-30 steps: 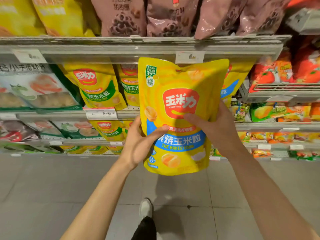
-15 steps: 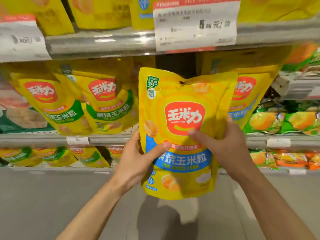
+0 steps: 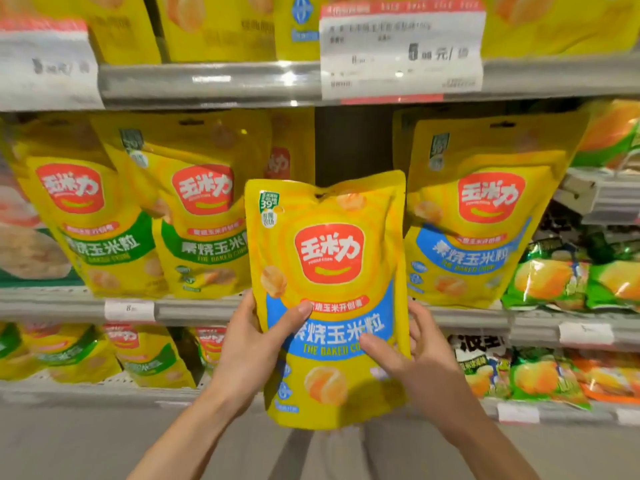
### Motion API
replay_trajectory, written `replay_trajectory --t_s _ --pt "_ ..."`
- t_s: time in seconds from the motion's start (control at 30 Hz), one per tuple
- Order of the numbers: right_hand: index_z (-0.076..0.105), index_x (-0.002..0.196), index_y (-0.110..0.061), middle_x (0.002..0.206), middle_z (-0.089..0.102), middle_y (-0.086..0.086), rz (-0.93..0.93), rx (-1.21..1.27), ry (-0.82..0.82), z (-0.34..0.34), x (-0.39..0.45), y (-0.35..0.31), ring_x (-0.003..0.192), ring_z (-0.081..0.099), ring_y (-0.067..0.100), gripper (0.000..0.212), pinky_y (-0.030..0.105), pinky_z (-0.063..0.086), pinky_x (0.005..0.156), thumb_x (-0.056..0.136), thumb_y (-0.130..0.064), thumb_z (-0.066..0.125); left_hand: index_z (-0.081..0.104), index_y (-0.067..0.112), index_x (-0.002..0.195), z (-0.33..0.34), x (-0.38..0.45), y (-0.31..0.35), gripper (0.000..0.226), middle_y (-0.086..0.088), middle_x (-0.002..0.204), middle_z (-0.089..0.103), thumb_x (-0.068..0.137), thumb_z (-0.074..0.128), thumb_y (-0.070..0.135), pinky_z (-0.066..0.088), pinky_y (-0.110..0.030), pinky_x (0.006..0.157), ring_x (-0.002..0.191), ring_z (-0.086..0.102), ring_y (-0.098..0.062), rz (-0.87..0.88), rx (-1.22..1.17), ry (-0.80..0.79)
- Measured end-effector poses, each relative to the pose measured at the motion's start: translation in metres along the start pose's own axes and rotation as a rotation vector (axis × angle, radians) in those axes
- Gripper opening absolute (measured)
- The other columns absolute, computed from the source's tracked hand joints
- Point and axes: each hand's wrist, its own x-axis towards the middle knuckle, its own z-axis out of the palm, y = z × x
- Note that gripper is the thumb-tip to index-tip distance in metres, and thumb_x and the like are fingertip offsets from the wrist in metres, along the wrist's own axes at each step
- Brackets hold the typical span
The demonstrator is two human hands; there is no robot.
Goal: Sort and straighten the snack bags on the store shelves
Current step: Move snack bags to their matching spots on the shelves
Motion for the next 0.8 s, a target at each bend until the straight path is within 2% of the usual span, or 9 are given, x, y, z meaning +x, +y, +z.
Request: replay_trajectory --t_s 0.1,0.17,0.23,0.33,0.43,0.53,0.67,0.73,0.8 --pt "0.051 0.141 -0.024 0.134 0.067 -0.006 -0.036 0.006 0.031 0.008 0.02 -0.014 0.117 0.068 0.013 0.089 0.035 0.063 0.078 0.065 -0.039 0.096 0.062 0.018 0.124 0.004 0.031 0.024 0.05 0.002 0.113 0.078 0.078 0.08 0.03 0.059 -0.047 0.093 0.104 0.075 -0.021 0.022 0.022 -0.035" --pt "0.059 0.13 -0.024 0.123 0.073 -0.008 -0.087 0.016 0.065 0.011 0.039 -0.026 0.111 0.07 0.012 0.067 0.035 0.063 0.082 0.072 -0.031 0.091 0.062 0.02 0.124 0.006 0.051 0.035 0.055 0.003 0.115 0.078 0.076 0.081 0.037 0.058 -0.049 0.095 0.105 0.075 -0.02 0.046 0.042 -0.048" --pt "0.064 0.119 -0.026 0.111 0.077 -0.011 -0.106 0.016 0.079 0.013 0.055 -0.036 0.104 0.073 0.01 0.047 0.032 0.062 0.081 0.078 -0.023 0.086 0.059 0.024 0.122 0.008 0.065 0.045 0.057 0.004 0.115 0.077 0.073 0.08 0.043 0.061 -0.041 0.09 0.101 0.075 -0.013 0.081 0.085 -0.049" --pt "0.064 0.118 -0.025 0.107 0.079 -0.011 -0.121 0.031 0.098 0.015 0.08 -0.045 0.099 0.075 0.012 0.044 0.03 0.062 0.073 0.08 -0.019 0.085 0.049 0.028 0.134 0.002 0.079 0.05 0.075 0.006 0.119 0.073 0.068 0.08 0.044 0.06 -0.024 0.082 0.1 0.073 -0.004 0.117 0.192 -0.072" --pt "0.062 0.119 -0.021 0.102 0.079 -0.008 -0.148 0.058 0.124 0.021 0.103 -0.051 0.089 0.076 0.008 0.046 0.023 0.058 0.061 0.08 -0.015 0.085 0.038 0.033 0.145 -0.008 0.091 0.042 0.092 0.007 0.116 0.072 0.068 0.088 0.036 0.06 -0.024 0.081 0.099 0.074 -0.006 0.126 0.291 -0.111" --pt "0.06 0.122 -0.018 0.105 0.078 -0.006 -0.188 0.021 0.144 0.027 0.122 -0.049 0.089 0.076 0.007 0.049 0.023 0.059 0.063 0.08 -0.015 0.086 0.034 0.034 0.144 -0.011 0.107 0.033 0.089 0.009 0.109 0.071 0.075 0.09 0.026 0.059 -0.021 0.073 0.088 0.074 -0.003 0.199 0.369 -0.078" --pt "0.058 0.129 -0.015 0.115 0.076 -0.003 -0.218 -0.005 0.162 0.029 0.138 -0.041 0.101 0.074 0.012 0.054 0.028 0.062 0.072 0.082 -0.017 0.085 0.03 0.038 0.142 -0.01 0.125 0.023 0.095 0.014 0.117 0.069 0.07 0.092 0.042 0.058 -0.041 0.092 0.103 0.072 -0.01 0.292 0.483 0.012" --pt "0.056 0.132 -0.015 0.117 0.075 -0.003 -0.216 -0.021 0.16 0.031 0.141 -0.033 0.105 0.073 0.013 0.057 0.028 0.062 0.072 0.082 -0.016 0.084 0.028 0.04 0.141 -0.011 0.128 0.016 0.098 0.009 0.121 0.068 0.066 0.09 0.05 0.057 -0.046 0.093 0.107 0.07 -0.014 0.302 0.514 0.034" --pt "0.054 0.134 -0.016 0.119 0.074 -0.005 -0.209 -0.066 0.159 0.033 0.14 -0.021 0.109 0.072 0.014 0.06 0.034 0.064 0.075 0.082 -0.017 0.085 0.027 0.041 0.138 -0.012 0.129 0.007 0.099 0.006 0.123 0.067 0.061 0.086 0.058 0.057 -0.049 0.092 0.109 0.069 -0.018 0.308 0.547 0.043"
